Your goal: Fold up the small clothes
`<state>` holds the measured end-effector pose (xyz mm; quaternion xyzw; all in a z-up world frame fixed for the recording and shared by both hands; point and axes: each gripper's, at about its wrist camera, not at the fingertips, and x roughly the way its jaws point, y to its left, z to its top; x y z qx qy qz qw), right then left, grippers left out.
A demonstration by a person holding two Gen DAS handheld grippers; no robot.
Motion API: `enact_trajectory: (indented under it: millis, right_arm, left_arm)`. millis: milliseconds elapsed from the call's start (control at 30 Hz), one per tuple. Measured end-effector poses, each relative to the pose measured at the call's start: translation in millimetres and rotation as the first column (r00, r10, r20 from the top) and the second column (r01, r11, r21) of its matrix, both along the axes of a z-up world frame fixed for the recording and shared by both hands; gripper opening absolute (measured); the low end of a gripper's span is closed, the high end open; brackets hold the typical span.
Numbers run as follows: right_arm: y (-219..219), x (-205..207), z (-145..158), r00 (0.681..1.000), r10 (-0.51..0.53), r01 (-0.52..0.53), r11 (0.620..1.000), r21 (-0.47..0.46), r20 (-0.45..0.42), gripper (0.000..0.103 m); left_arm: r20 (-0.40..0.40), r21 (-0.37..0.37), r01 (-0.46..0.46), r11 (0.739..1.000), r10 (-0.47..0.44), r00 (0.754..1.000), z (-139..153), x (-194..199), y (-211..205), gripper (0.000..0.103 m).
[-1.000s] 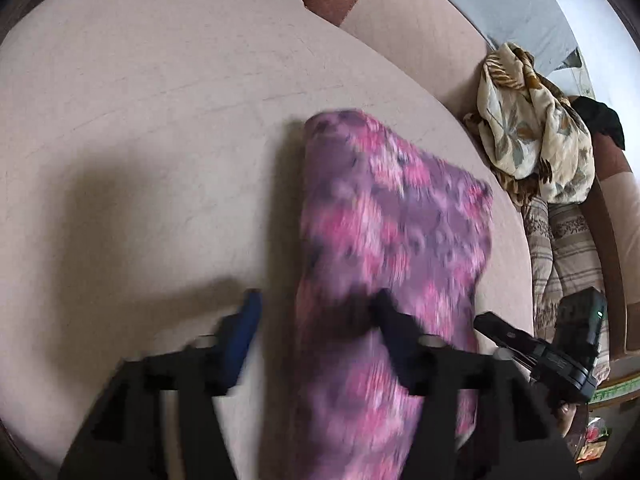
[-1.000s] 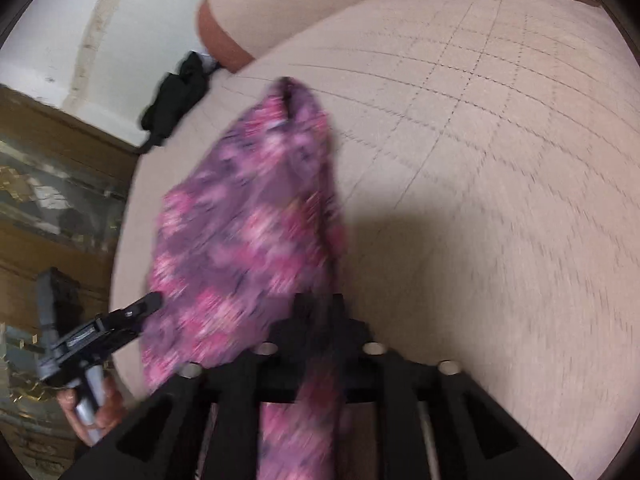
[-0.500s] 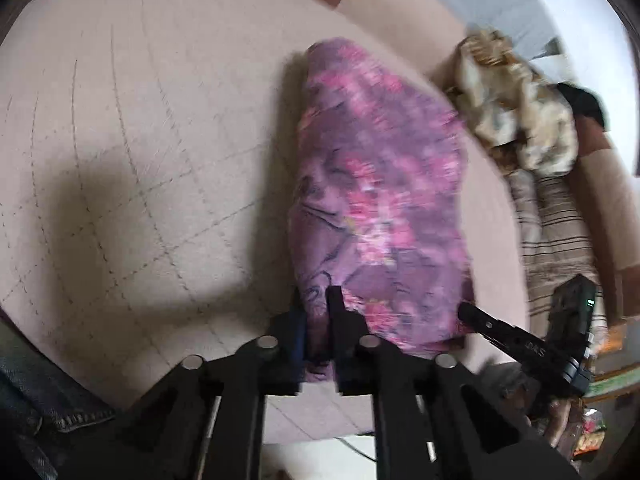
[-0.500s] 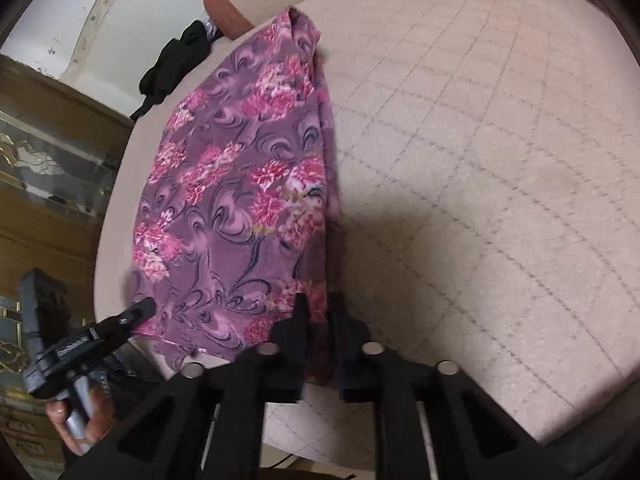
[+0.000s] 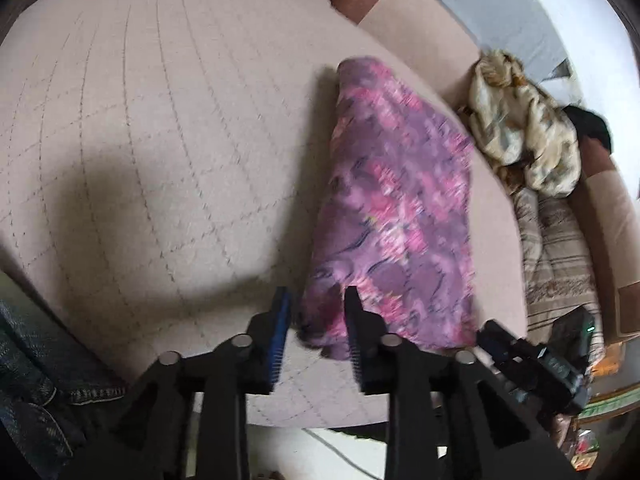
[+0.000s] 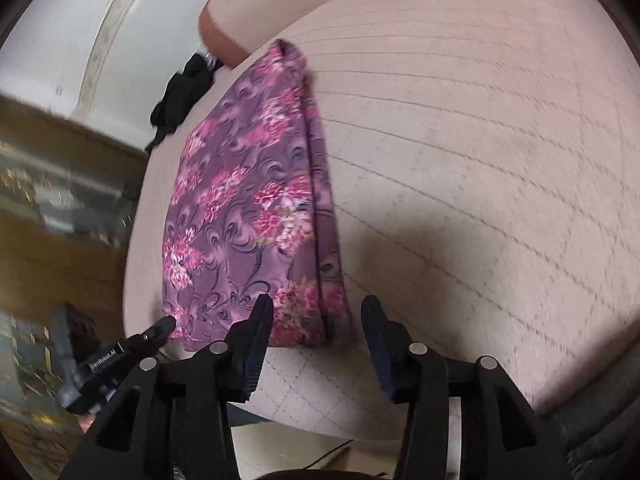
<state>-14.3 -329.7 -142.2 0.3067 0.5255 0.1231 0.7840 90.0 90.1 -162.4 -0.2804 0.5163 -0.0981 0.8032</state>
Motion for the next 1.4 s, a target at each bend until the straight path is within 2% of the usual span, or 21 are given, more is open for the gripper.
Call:
enact_trajectory:
  millis: [67, 133, 300, 400, 467, 533, 633, 667, 700, 733, 767, 833, 967, 1033, 1100, 1133, 1200, 1267, 1300, 1333, 1400]
  right_arm:
    - [2, 1, 0, 1.0, 0.004, -0.003, 1.0, -0.006, 0.003, 0.059]
    - [9, 3, -3, 1.0, 0.026, -0.026, 0.999, -0.03, -0.012, 0.06]
    - [38, 4, -6, 0.996, 0.077, -0.082, 0.986, -0.147, -0.037, 0.06]
    - [38, 2, -8, 0.997, 0.065, -0.069, 0.99, -0.121, -0.038, 0.058]
    - [38, 3, -9, 0.997, 0.066, -0.07, 0.991, -0.118, -0.043, 0.049]
    - [38, 5, -11, 0.997, 0.06, -0.068, 0.986, -0.15, -0.053, 0.021]
    - [34, 6, -15, 0.998, 0.043, -0.049, 0.993, -0.11, -0.054, 0.017]
    - [32, 6, -15, 0.998, 0.042, -0.048, 0.994, -0.1, -0.055, 0.017]
    - [30, 5, -15, 0.998, 0.038, -0.043, 0.995, -0.088, -0.055, 0.016]
    - [28, 4, -15, 0.998, 0.033, -0.037, 0.997, -0.073, -0.054, 0.013]
    - [27, 3, -13, 0.998, 0.029, -0.033, 0.997, -0.069, -0.054, 0.013]
    - [22, 0, -6, 0.999, 0.016, -0.018, 0.998, -0.053, -0.035, 0.012]
    - [29, 0, -1, 0.999, 0.035, -0.036, 0.991, -0.129, -0.015, 0.011]
    - [33, 2, -8, 0.998, 0.043, -0.049, 0.987, -0.152, -0.045, 0.011]
    - [29, -4, 11, 0.999, 0.041, -0.037, 0.987, -0.156, 0.022, 0.011]
    - [28, -5, 17, 0.998, 0.044, -0.036, 0.987, -0.158, 0.044, 0.011]
    - [30, -2, 12, 0.998, 0.054, -0.05, 0.983, -0.175, 0.023, 0.011]
    - [34, 4, -10, 0.995, 0.081, -0.089, 0.979, -0.183, -0.051, 0.013]
    - [35, 4, -8, 0.996, 0.081, -0.088, 0.977, -0.196, -0.041, 0.014]
    - [35, 3, -1, 0.996, 0.087, -0.09, 0.973, -0.213, -0.025, 0.017]
    - [33, 0, 7, 0.996, 0.084, -0.082, 0.972, -0.22, -0.001, 0.031]
  left_arm:
    - [0.03, 0.002, -0.012, 1.0, 0.012, 0.999, 5, 0, 1, 0.052]
    - [0.029, 0.032, -0.008, 0.999, 0.007, 1.0, 3, 2, -2, 0.053]
    - [-0.062, 0.056, 0.052, 0.997, -0.049, 0.997, -20, 9, -15, 0.053]
    - [-0.054, 0.069, 0.05, 0.996, -0.047, 0.997, -18, 9, -17, 0.053]
    - [-0.056, 0.052, 0.04, 0.998, -0.037, 0.998, -19, 9, -15, 0.053]
    - [-0.064, 0.037, 0.037, 0.999, -0.034, 0.997, -20, 10, -13, 0.052]
    - [-0.068, 0.013, 0.018, 1.0, -0.017, 0.998, -23, 9, -7, 0.047]
    - [-0.068, -0.004, 0.008, 1.0, -0.009, 0.998, -23, 9, -5, 0.039]
    - [-0.066, -0.036, -0.006, 0.999, 0.003, 0.998, -23, 9, -2, 0.018]
    - [-0.07, -0.078, -0.01, 0.997, 0.005, 0.998, -25, 9, 2, 0.01]
    - [-0.078, -0.123, -0.013, 0.992, 0.003, 0.997, -25, 8, 5, 0.009]
    - [-0.058, -0.13, -0.016, 0.991, 0.008, 0.998, -20, 4, 12, 0.009]
    - [-0.087, -0.022, 0.011, 1.0, -0.013, 0.996, -25, 8, -1, 0.008]
    - [-0.031, -0.022, 0.01, 1.0, -0.01, 0.999, -7, 0, -2, 0.008]
    - [0.019, 0.047, 0.017, 0.999, -0.018, 1.0, 5, -9, -6, 0.008]
    - [-0.009, 0.071, 0.025, 0.997, -0.025, 1.0, -3, -7, -9, 0.008]
    - [-0.069, 0.129, 0.033, 0.991, -0.024, 0.997, -23, -2, -14, 0.01]
    - [-0.035, 0.196, 0.044, 0.98, -0.038, 0.999, -14, -2, -23, 0.011]
    - [-0.004, 0.235, 0.054, 0.97, -0.055, 0.998, -7, -5, -30, 0.013]
    - [0.012, 0.272, 0.064, 0.96, -0.07, 0.998, -4, -8, -36, 0.016]
    - [0.002, 0.352, 0.082, 0.932, -0.088, 0.996, -4, -12, -46, 0.035]
